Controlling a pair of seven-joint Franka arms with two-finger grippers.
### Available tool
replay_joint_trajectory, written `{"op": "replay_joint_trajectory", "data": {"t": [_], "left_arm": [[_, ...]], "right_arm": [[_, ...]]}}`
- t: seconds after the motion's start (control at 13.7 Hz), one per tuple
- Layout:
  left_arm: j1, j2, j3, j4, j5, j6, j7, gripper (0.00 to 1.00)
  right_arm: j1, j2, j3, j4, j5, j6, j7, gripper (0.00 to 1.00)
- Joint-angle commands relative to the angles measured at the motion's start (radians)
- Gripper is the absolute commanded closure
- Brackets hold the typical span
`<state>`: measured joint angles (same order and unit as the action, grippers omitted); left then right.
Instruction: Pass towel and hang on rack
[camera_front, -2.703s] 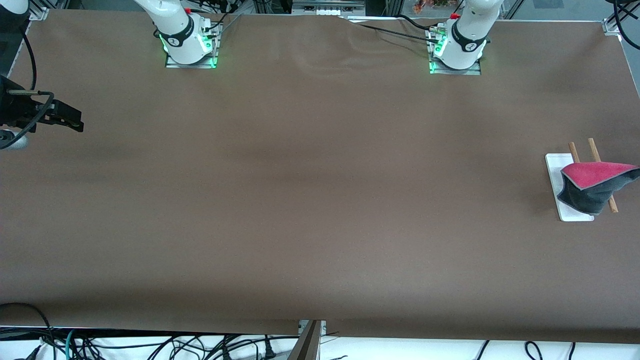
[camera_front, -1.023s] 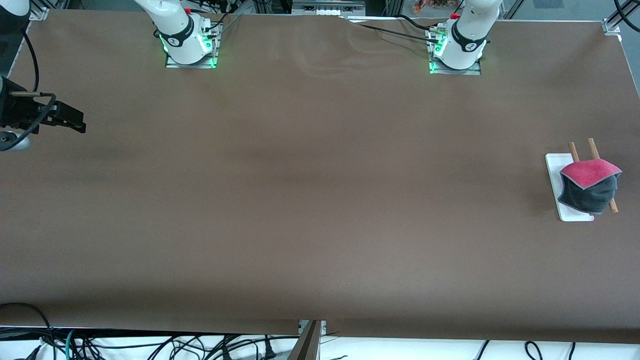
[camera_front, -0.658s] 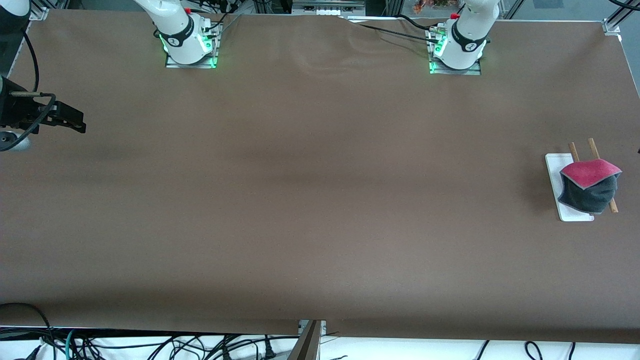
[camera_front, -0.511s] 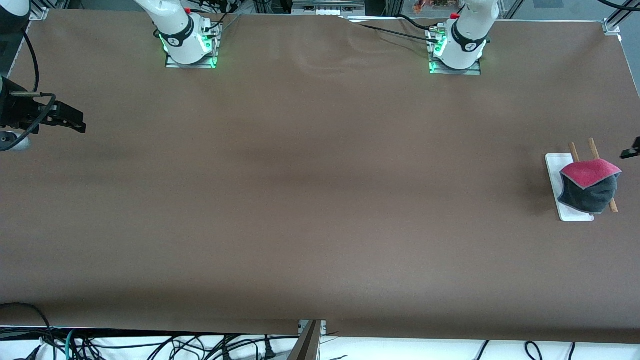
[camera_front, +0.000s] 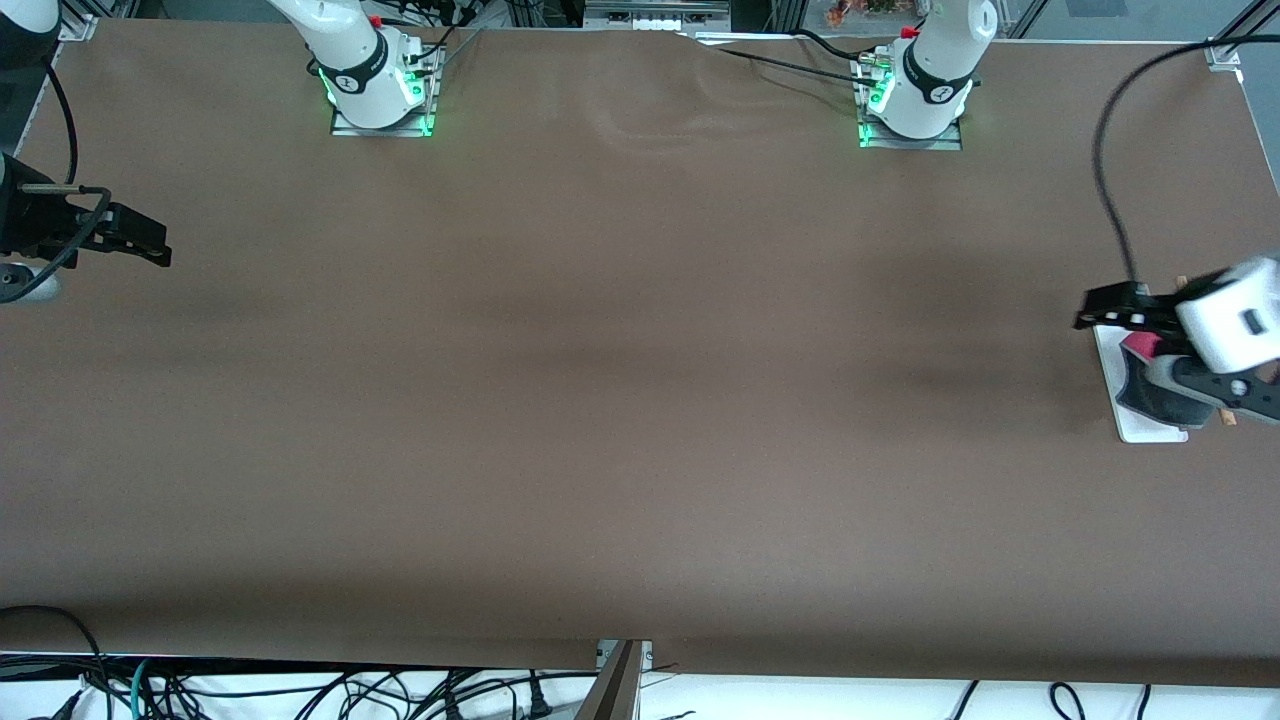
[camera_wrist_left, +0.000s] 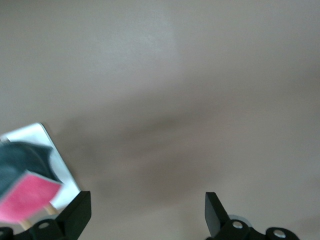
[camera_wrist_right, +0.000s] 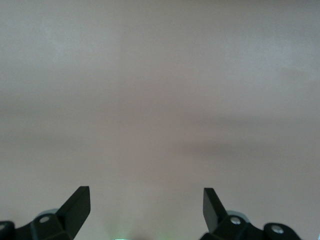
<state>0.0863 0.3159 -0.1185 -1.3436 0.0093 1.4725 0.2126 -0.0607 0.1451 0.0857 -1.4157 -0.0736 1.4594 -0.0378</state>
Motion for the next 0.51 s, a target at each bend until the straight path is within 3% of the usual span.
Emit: {"op": "replay_joint_trajectory", "data": {"t": [0.0, 0.22, 0.44], "left_arm": [[-0.065, -0.200, 0.036, -0.243, 0.025, 0.141, -0.171, 0.00], [-0.074, -0.333, 0.037, -0.432, 0.021, 0.330, -0.182, 0.00], [-0.095, -0.333, 0.049, -0.433, 0.024, 0.325, -0.185, 0.00]], "right_arm": [[-0.004, 0.002, -0.001, 0.012, 0.017, -0.001, -0.013, 0.00], [-0.004, 0.002, -0.003, 0.012, 0.017, -0.001, -0.013, 0.00], [-0.005, 0.002, -0.003, 0.012, 0.017, -0.001, -0.014, 0.00]]}}
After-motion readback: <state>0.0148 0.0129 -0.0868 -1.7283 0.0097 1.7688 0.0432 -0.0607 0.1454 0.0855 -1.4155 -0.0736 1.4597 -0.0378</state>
